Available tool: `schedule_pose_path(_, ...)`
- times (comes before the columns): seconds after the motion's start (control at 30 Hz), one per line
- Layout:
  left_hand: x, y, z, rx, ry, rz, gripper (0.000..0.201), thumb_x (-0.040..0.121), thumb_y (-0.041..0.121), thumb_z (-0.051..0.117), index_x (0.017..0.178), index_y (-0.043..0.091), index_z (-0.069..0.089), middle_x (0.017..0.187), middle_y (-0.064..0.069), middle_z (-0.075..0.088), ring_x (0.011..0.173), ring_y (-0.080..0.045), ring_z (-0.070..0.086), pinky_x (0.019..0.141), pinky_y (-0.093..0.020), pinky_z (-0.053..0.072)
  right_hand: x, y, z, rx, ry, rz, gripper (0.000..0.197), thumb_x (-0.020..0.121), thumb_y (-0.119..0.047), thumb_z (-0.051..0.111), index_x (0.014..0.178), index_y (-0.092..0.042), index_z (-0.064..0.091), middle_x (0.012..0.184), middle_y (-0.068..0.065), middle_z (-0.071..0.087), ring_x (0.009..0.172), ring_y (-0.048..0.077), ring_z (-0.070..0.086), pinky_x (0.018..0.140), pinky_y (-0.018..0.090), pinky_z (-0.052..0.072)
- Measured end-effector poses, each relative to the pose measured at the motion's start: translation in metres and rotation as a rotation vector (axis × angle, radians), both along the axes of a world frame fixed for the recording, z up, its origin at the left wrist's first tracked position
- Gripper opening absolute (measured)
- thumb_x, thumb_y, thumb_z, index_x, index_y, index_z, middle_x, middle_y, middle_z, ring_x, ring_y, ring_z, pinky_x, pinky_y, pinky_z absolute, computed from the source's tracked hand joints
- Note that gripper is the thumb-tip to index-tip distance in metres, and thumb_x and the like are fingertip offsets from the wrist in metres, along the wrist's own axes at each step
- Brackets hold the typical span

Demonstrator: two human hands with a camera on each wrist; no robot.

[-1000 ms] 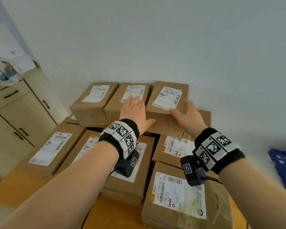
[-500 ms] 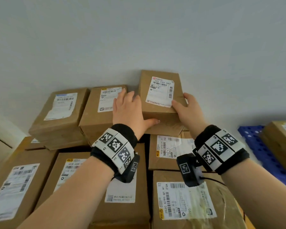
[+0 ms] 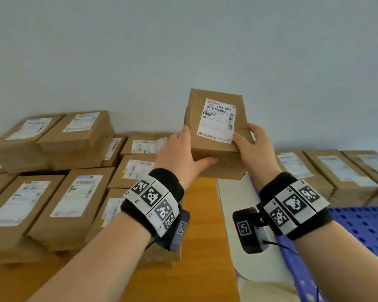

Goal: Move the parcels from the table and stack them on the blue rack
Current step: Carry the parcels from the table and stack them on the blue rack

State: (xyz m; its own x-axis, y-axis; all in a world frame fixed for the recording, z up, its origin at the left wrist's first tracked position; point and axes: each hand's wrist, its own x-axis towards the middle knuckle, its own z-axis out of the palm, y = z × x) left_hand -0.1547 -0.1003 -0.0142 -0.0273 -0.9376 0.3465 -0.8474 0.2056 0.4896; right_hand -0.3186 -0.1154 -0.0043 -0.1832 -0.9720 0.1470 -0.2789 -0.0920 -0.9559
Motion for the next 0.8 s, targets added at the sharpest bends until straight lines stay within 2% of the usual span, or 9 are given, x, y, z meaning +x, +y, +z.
schedule_pose_path(0.07,-0.047,0.021,-0.001,0.018,0.035,-0.021,0.097,0.059,0.079,0.049,0.136,0.021,0.036,0.12,0.005,0.056,0.107,-0.014,0.054,0.087,-0.036,0.051,-0.047,0.018,0.003,-0.002,0.033,-0.024,0.054,0.091,-0.032,0.057,0.141,-0.019,0.038,0.126,-0.003,0.055,0.108,0.014,0.056,0.086,0.031,0.05)
schedule_pose_path(0.2,-0.122,0.048,0.004,0.085,0.11,-0.133,0.096,0.062,0.087,0.037,0.136,0.025,0.036,0.123,0.008,0.056,0.108,-0.01,0.056,0.087,-0.034,0.052,-0.129,0.053,0.014,0.002,0.057,-0.05,0.05,0.091,-0.03,0.056,0.138,-0.02,0.042,0.119,-0.006,0.056,0.107,0.012,0.055,0.088,0.03,0.048)
schedule_pose_path(0.3,-0.168,0.065,0.011,0.118,0.132,-0.23,0.086,0.068,0.081,0.035,0.133,0.025,0.039,0.124,0.008,0.057,0.108,-0.008,0.056,0.089,-0.034,0.052,-0.176,0.076,0.014,0.02,0.018,-0.107,0.053,0.092,-0.031,0.055,0.141,-0.02,0.039,0.133,-0.002,0.052,0.12,0.017,0.05,0.101,0.04,0.044)
schedule_pose_path(0.37,-0.193,0.077,0.013,0.144,0.15,-0.301,0.072,0.078,0.073,0.036,0.132,0.025,0.042,0.125,0.011,0.057,0.109,-0.007,0.056,0.091,-0.033,0.051,-0.201,0.092,0.01,0.048,-0.015,-0.16,0.052,0.093,-0.032,0.053,0.141,-0.021,0.039,0.135,-0.001,0.05,0.123,0.018,0.048,0.103,0.042,0.043)
schedule_pose_path(0.5,-0.227,0.091,-0.001,0.17,0.12,-0.371,0.057,0.09,0.061,0.035,0.133,0.025,0.044,0.122,0.008,0.059,0.108,-0.009,0.056,0.091,-0.031,0.049,-0.238,0.122,-0.004,0.113,-0.026,-0.281,0.047,0.093,-0.035,0.051,0.138,-0.027,0.041,0.12,-0.01,0.05,0.114,0.013,0.05,0.099,0.038,0.045)
schedule_pose_path(0.57,-0.237,0.097,-0.016,0.212,0.122,-0.403,0.063,0.087,0.065,0.032,0.134,0.025,0.045,0.118,0.007,0.061,0.106,-0.009,0.056,0.09,-0.034,0.05,-0.251,0.136,-0.014,0.172,-0.004,-0.326,0.047,0.094,-0.035,0.05,0.138,-0.026,0.04,0.118,-0.008,0.046,0.112,0.014,0.049,0.095,0.036,0.045)
schedule_pose_path(0.63,-0.25,0.102,-0.032,0.26,0.132,-0.444,0.067,0.083,0.067,0.031,0.132,0.025,0.047,0.116,0.008,0.061,0.105,-0.009,0.057,0.089,-0.036,0.05,-0.265,0.148,-0.026,0.23,0.007,-0.369,0.045,0.093,-0.035,0.051,0.136,-0.023,0.041,0.119,-0.004,0.049,0.106,0.016,0.051,0.087,0.034,0.046)
schedule_pose_path(0.8,-0.297,0.122,-0.048,0.353,0.092,-0.503,0.049,0.091,0.051,0.045,0.133,0.024,0.048,0.122,0.009,0.06,0.109,-0.009,0.055,0.095,-0.032,0.047,-0.314,0.169,-0.057,0.34,-0.016,-0.446,0.037,0.092,-0.034,0.053,0.124,-0.017,0.047,0.115,0.003,0.056,0.097,0.02,0.056,0.076,0.034,0.045)
